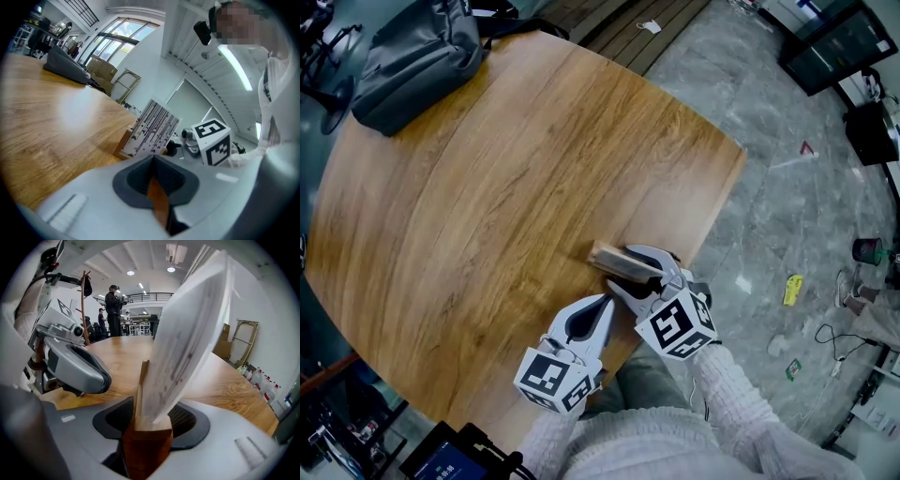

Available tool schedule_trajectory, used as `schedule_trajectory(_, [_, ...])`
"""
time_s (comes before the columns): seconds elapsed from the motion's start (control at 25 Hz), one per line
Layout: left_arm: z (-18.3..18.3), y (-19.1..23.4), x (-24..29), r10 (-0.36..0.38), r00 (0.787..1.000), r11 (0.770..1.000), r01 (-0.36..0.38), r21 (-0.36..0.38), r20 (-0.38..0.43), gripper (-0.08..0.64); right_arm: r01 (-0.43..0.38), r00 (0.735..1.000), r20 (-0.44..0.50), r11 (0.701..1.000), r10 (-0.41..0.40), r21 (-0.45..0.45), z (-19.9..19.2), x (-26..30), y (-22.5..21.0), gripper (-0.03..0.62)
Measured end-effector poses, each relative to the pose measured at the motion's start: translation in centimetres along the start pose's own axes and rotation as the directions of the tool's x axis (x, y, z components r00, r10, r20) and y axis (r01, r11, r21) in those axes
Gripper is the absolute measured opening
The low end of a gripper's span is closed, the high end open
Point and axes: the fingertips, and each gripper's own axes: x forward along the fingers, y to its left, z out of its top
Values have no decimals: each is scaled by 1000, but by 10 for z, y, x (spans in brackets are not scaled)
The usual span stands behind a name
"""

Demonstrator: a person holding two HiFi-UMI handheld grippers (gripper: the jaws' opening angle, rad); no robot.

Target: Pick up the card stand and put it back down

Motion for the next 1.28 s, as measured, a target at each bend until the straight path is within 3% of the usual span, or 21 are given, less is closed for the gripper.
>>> schedule_trajectory(0.44, [0,3,-3,1,1000,1000,-1,-7,3,8,-3,1000,7,1000,3,-4,0,-2,-2,189])
schedule_trajectory(0.8, [8,-2,-8,0,1000,1000,0,16,15,8,-3,998,67,999,0,42,7,-11,-1,184])
schedule_trajectory(1.04, [22,-7,-16,-3,999,999,1,49,38,8,21,995,98,1000,-23,20,27,-31,-1,184])
schedule_trajectory(1.28, [47,-27,-31,-7,997,992,-3,128,79,8,48,991,127,999,-46,-12,50,-67,1,186])
